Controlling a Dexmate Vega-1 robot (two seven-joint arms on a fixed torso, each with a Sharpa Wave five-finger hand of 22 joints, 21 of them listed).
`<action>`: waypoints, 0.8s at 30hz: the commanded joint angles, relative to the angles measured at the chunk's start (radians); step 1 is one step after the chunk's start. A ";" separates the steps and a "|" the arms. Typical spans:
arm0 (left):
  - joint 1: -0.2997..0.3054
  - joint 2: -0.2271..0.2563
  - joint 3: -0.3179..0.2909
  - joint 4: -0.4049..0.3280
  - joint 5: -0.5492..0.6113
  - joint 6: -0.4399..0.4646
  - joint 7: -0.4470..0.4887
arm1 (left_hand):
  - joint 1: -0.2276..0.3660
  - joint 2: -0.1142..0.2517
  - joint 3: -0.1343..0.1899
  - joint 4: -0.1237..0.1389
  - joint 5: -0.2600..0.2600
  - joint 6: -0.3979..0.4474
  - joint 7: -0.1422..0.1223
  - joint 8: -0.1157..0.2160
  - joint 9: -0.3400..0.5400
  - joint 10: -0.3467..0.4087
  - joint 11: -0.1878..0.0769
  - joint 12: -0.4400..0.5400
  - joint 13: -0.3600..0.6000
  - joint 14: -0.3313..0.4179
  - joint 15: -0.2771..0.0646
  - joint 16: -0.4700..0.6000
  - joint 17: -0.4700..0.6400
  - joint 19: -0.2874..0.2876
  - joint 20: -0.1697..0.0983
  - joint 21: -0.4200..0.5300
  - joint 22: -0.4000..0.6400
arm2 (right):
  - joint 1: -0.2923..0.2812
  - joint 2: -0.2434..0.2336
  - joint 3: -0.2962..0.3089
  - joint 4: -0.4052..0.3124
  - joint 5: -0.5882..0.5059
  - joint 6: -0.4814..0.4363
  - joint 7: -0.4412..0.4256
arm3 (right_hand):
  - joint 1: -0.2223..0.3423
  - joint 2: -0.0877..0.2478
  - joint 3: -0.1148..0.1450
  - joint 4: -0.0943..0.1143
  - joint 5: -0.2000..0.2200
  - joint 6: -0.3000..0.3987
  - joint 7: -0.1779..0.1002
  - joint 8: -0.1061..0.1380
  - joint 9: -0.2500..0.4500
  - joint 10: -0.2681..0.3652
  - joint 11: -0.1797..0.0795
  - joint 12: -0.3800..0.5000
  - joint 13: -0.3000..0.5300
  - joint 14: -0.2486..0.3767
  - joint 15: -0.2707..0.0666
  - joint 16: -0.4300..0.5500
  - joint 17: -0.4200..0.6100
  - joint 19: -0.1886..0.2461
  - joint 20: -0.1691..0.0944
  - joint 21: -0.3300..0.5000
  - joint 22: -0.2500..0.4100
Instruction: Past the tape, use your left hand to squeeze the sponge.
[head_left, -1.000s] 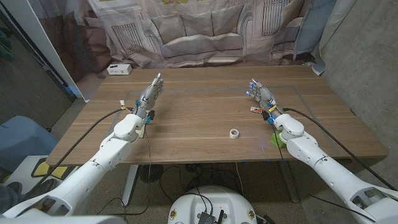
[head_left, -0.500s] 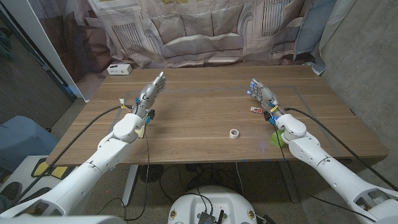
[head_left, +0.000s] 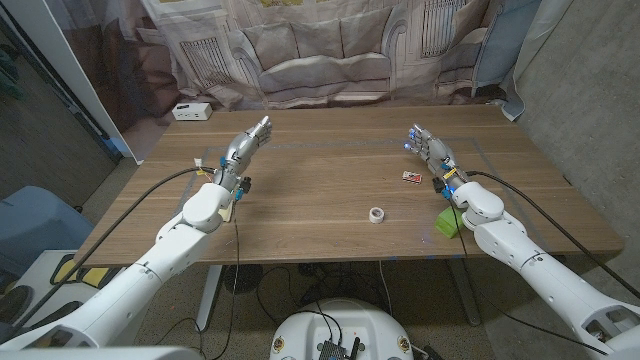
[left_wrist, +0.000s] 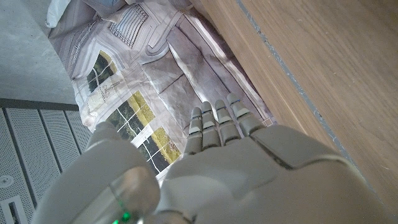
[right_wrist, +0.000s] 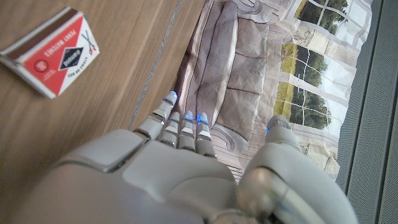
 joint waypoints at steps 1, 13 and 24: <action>0.094 0.020 -0.029 -0.104 0.070 0.003 0.093 | 0.011 0.003 0.003 -0.008 -0.002 0.019 0.005 0.003 0.003 0.019 0.000 0.006 0.000 0.023 -0.002 0.010 0.004 0.021 -0.003 0.007 0.004 | 0.002 -0.030 0.011 0.001 0.016 -0.013 0.030 | 0.007 0.003 0.003 0.003 0.002 0.009 -0.002 0.008 0.002 0.010 0.000 -0.001 0.002 0.004 0.006 0.000 0.002 0.004 -0.002 -0.001 0.005; 0.201 0.085 -0.116 -0.154 0.052 -0.047 0.068 | 0.028 0.013 0.012 -0.019 -0.004 0.046 0.005 0.005 0.004 0.039 -0.004 0.008 0.001 0.044 -0.003 0.008 0.004 0.045 -0.002 0.008 0.005 | -0.061 -0.018 0.010 -0.094 -0.031 -0.010 -0.085 | 0.007 0.008 0.003 0.004 0.003 0.016 0.000 0.009 0.002 0.024 0.004 0.003 0.002 0.013 0.008 0.003 0.002 0.013 0.002 -0.004 0.005; 0.268 0.116 -0.186 -0.136 0.025 -0.101 0.031 | 0.040 0.019 0.018 -0.025 -0.005 0.052 0.005 0.004 0.004 0.045 -0.002 0.007 0.001 0.050 -0.003 0.005 0.004 0.053 0.002 0.006 0.005 | -0.085 -0.013 -0.005 -0.165 -0.077 -0.042 -0.155 | 0.009 0.011 0.004 0.003 0.003 0.020 -0.001 0.008 0.002 0.028 0.003 0.003 0.003 0.016 0.009 0.003 0.002 0.017 0.003 -0.007 0.005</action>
